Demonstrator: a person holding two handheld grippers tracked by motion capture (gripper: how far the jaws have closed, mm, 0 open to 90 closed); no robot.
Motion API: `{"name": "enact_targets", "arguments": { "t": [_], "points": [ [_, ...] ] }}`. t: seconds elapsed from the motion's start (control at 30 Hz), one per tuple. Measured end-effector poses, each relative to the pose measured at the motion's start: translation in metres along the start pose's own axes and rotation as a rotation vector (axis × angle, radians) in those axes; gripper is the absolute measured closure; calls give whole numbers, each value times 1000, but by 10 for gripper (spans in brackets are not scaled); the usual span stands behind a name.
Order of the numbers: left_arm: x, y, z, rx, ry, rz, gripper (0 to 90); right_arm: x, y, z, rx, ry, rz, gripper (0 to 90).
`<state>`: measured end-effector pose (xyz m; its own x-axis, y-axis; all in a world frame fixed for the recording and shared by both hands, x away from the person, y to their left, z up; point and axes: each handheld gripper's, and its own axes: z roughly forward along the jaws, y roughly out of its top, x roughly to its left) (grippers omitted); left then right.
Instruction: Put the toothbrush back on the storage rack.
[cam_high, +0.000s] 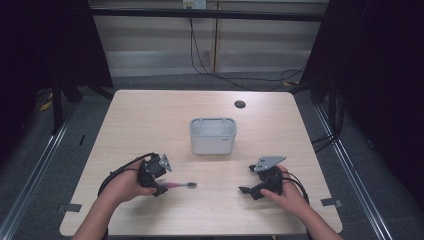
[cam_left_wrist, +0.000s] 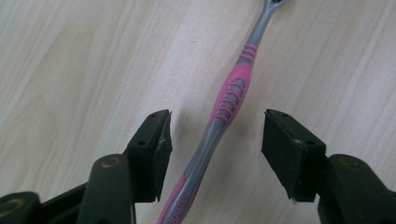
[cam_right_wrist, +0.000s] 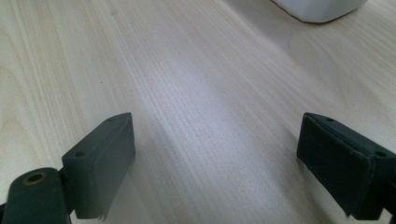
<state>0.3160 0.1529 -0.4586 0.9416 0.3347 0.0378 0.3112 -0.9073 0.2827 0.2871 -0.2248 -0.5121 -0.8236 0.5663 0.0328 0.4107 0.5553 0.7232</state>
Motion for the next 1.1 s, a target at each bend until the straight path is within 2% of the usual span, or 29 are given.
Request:
{"name": "enact_targets", "arguments": {
  "t": [0.03, 0.07, 0.2, 0.23, 0.4, 0.53, 0.63, 0.67, 0.7, 0.73, 0.87, 0.9, 1.03, 1.1],
  "points": [
    [0, 0, 0, 0, 0, 0, 435, 0, 0, 0, 0, 0, 0, 108],
    [0, 3, 1, 17, -1, 19, 437, 0, 0, 0, 0, 0, 0, 108],
    [-2, 8, 3, 15, -21, 25, 463, 0, 0, 0, 0, 0, 0, 108],
    [-2, 10, 3, 29, -22, 46, 463, 0, 0, 0, 0, 0, 0, 108],
    [-4, 20, 5, 46, -26, 71, 480, 0, 0, 0, 0, 0, 0, 108],
    [-6, 29, 8, 69, -46, 90, 524, 0, 0, 0, 0, -1, 0, 108],
    [-6, 31, 11, 63, -45, 84, 537, 0, 0, 0, 0, 0, 0, 108],
    [-5, 32, 12, 64, -39, 96, 537, 0, 0, 0, 0, 0, 0, 108],
    [-5, 34, 13, 69, -60, 92, 560, 0, 0, 0, 0, -1, 1, 108],
    [-6, 34, 14, 56, -38, 95, 560, 0, 0, 0, 0, -1, 1, 108],
    [-6, 38, 17, 57, -44, 98, 592, 0, 0, 0, 0, -1, 1, 108],
    [-6, 38, 18, 60, -61, 94, 596, 0, 0, 0, 0, -1, 1, 108],
    [-6, 40, 20, 50, -75, 95, 657, 0, 0, 0, 0, -1, 1, 108],
    [-5, 41, 19, 65, -100, 100, 684, 0, 0, 0, 0, -1, 1, 108]
  ]
}}
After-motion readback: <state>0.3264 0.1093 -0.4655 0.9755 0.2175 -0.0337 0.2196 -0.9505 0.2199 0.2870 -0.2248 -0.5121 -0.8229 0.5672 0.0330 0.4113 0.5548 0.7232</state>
